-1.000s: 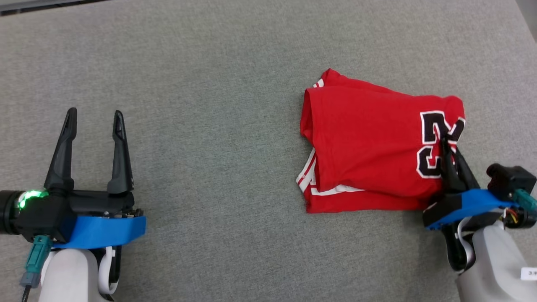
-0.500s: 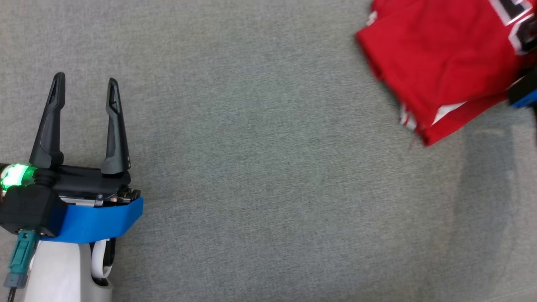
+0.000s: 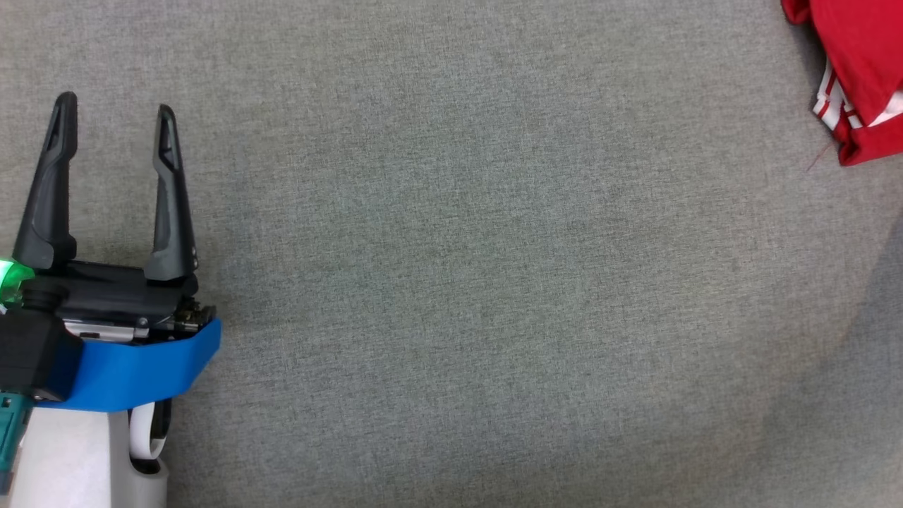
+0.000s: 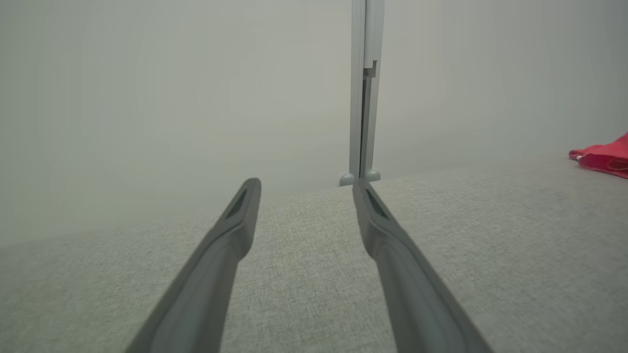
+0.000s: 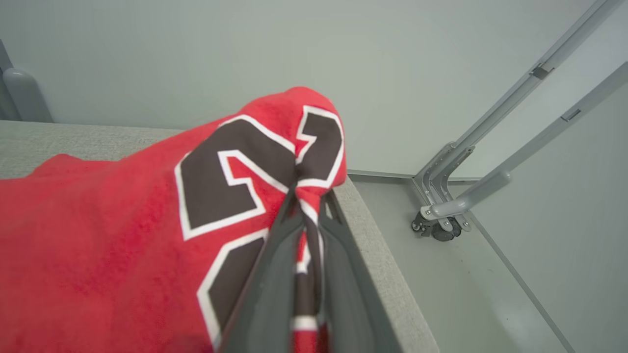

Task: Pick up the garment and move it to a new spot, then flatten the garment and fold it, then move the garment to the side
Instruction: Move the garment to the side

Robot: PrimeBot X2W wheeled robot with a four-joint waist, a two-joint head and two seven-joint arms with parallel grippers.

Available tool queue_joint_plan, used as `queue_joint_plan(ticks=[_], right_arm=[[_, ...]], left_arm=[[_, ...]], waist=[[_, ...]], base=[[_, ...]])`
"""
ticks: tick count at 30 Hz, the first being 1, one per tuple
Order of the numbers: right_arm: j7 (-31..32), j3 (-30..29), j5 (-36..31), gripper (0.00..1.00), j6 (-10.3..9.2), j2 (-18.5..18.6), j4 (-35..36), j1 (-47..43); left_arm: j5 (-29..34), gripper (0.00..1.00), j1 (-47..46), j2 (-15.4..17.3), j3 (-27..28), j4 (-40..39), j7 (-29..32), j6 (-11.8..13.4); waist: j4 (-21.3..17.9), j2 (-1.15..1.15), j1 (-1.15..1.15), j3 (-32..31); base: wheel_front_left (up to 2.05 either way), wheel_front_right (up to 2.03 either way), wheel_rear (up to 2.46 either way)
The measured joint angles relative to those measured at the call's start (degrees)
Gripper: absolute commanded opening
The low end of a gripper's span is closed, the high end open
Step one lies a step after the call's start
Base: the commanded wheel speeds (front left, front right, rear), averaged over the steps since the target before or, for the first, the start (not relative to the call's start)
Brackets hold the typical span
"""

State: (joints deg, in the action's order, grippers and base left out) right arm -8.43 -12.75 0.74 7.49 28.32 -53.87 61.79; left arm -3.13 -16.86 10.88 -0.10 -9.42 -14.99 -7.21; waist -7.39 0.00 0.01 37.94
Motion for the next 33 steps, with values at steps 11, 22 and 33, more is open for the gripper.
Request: queue_joint_plan(ticks=[11,22,33], right_arm=[[-0.1,-6.6,-7.6,1.00,0.00,-1.1,-6.4,2.7],[-6.4,-2.4,-9.0,1.00,0.00,-7.1,-1.9,-0.2],[-6.6,14.4,2.2,1.00,0.01,-14.9,16.5,-16.2]], left_arm=[[0.0,1.00,-0.3,0.3,0.4,-0.1,0.0,0.0],[-0.9,1.00,3.5,-2.3,1.6,3.7,0.0,-0.2],[-1.4,1.00,10.2,-5.0,3.6,9.1,0.0,0.2]], waist=[[-0.2,0.00,0.00,-0.4],[0.0,0.00,-0.01,-8.2],[2.2,0.00,-0.02,-19.2]], base=[[0.00,0.00,0.00],[0.00,0.00,0.00],[0.00,0.00,0.00]])
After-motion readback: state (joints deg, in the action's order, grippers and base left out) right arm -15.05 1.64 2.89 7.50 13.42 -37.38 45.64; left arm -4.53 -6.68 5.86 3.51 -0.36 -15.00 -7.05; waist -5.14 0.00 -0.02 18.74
